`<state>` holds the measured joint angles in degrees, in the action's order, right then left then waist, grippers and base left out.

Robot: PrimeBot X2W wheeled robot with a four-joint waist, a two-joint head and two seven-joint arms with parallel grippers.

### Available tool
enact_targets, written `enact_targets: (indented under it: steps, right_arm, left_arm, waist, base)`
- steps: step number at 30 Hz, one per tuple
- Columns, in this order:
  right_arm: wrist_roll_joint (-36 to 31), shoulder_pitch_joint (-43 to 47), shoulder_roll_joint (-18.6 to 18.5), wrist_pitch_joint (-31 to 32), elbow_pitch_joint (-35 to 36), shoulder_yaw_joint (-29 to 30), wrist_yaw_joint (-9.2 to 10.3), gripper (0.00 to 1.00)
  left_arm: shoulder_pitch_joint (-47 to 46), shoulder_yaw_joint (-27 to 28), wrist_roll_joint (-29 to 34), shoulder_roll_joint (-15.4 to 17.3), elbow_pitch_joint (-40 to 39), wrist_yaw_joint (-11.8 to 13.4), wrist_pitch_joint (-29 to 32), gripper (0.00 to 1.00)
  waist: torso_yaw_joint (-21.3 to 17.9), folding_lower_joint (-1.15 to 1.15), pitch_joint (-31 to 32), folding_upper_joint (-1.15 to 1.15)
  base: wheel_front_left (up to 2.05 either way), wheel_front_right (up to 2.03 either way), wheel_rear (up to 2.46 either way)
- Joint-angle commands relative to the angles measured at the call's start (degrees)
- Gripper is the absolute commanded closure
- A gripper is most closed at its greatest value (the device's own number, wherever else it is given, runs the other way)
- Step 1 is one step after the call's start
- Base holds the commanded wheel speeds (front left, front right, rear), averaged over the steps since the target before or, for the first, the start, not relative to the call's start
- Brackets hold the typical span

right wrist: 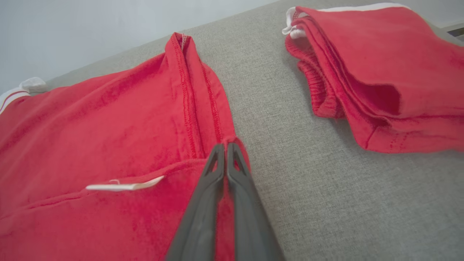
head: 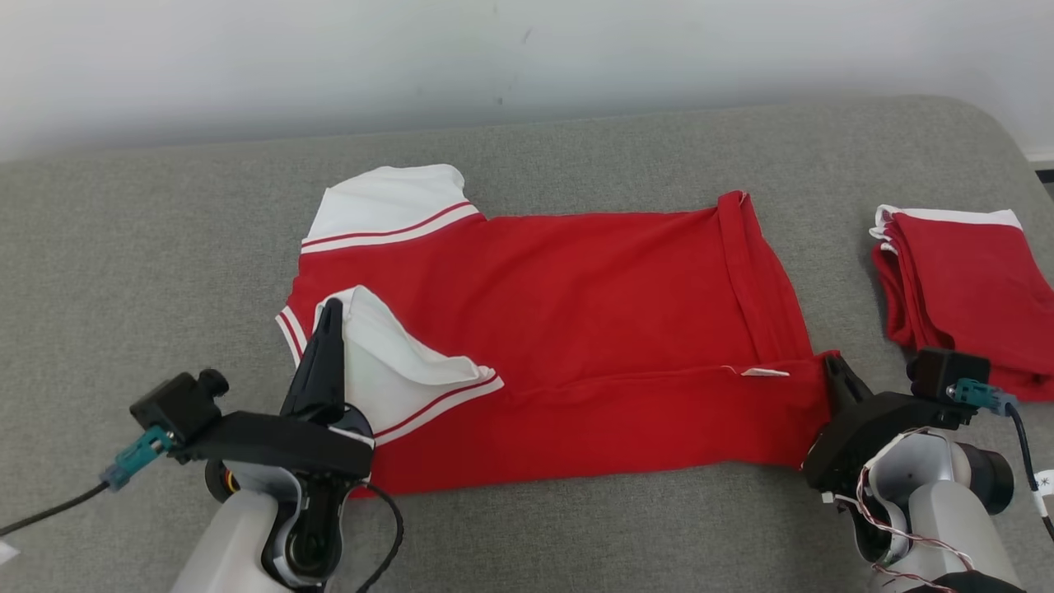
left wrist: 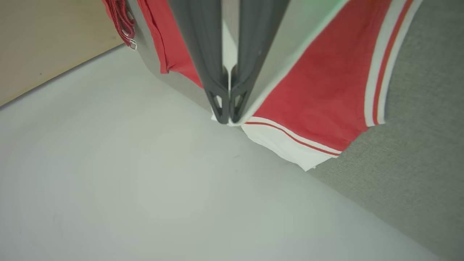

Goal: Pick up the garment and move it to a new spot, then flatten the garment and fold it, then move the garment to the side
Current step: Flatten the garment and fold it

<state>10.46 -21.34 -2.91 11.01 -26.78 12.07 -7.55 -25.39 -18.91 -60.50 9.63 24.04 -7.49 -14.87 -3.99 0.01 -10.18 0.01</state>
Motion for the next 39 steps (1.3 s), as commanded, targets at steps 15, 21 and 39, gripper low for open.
enact_targets:
  steps: [15,21,39]
  right_arm:
    - [-2.1,-2.4,0.1,-1.9,-5.0,2.0,0.11,0.0]
    - [-0.9,-0.7,0.0,-1.6,-4.1,2.1,0.11,0.0]
    - [1.5,10.3,0.1,7.5,10.5,5.8,0.11,0.0]
  left_arm:
    - [-6.4,-3.0,8.4,0.9,6.0,0.1,-0.3,0.63]
    - [-3.2,1.4,20.6,1.6,4.4,1.7,-0.3,0.0]
    - [12.9,0.9,31.8,4.1,7.1,6.5,6.1,0.0]
  waist:
    - [0.0,-0.01,-0.3,-0.01]
    - [0.3,-0.01,1.9,-0.01]
    - [0.1,-0.01,7.6,-0.01]
  base:
    - [0.0,0.0,0.0]
    - [0.0,0.0,0.0]
    - [0.0,0.0,0.0]
